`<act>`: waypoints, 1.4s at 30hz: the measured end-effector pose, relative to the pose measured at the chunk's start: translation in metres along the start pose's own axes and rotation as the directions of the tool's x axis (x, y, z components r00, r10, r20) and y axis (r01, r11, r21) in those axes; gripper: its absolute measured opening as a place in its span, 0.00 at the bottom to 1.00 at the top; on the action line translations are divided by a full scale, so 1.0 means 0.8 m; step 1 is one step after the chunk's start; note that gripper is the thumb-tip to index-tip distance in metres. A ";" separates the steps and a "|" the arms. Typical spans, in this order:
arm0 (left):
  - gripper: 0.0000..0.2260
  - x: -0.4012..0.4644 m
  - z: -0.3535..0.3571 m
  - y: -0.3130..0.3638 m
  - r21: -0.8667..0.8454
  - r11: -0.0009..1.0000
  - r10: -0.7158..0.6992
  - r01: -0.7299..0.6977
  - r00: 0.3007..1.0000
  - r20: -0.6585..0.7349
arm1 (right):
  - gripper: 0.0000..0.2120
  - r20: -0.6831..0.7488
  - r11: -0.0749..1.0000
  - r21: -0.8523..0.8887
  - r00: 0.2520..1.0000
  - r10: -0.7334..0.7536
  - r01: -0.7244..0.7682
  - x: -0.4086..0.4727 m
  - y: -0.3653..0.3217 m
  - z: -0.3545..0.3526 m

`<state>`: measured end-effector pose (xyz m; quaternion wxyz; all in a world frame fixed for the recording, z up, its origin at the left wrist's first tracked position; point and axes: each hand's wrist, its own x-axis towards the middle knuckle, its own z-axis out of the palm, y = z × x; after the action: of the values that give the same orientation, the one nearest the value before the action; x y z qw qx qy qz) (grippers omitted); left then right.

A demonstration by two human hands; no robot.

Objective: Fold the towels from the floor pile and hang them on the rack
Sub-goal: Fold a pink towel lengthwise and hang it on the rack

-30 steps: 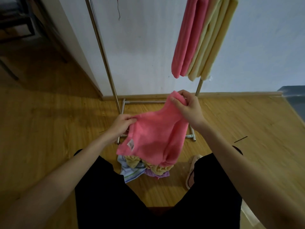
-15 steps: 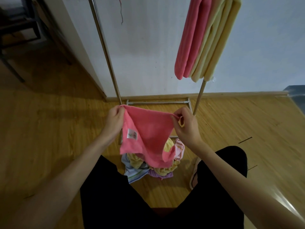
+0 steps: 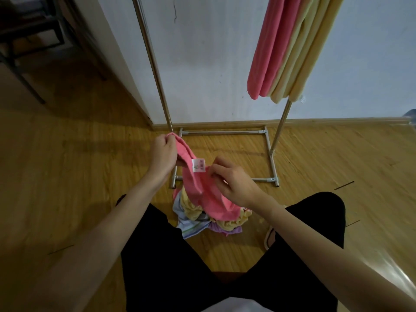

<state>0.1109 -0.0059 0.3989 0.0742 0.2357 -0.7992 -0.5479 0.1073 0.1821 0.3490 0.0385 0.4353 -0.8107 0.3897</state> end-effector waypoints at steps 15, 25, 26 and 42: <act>0.14 -0.009 0.003 -0.003 -0.104 0.992 -0.075 0.068 0.995 -0.059 | 0.08 0.028 0.997 -0.006 0.997 0.072 -0.072 0.003 0.013 0.012; 0.17 -0.024 -0.012 -0.001 -0.196 0.974 -0.105 0.113 0.993 0.048 | 0.09 0.027 0.967 -0.213 0.989 0.146 -0.137 0.022 0.049 -0.009; 0.16 -0.022 -0.015 -0.001 -0.144 0.985 -0.089 0.096 0.994 0.057 | 0.09 0.006 0.974 -0.178 0.989 0.146 -0.143 0.022 0.048 -0.011; 0.07 0.032 -0.020 0.050 0.423 0.852 0.289 -0.309 0.951 0.111 | 0.05 -0.257 0.988 -0.094 0.962 0.094 -0.122 0.042 0.049 -0.117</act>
<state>0.0831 -0.0197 0.4378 0.0864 0.1071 -0.9295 -0.3421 0.0316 0.2336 0.4037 0.1435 0.3345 -0.8419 0.3984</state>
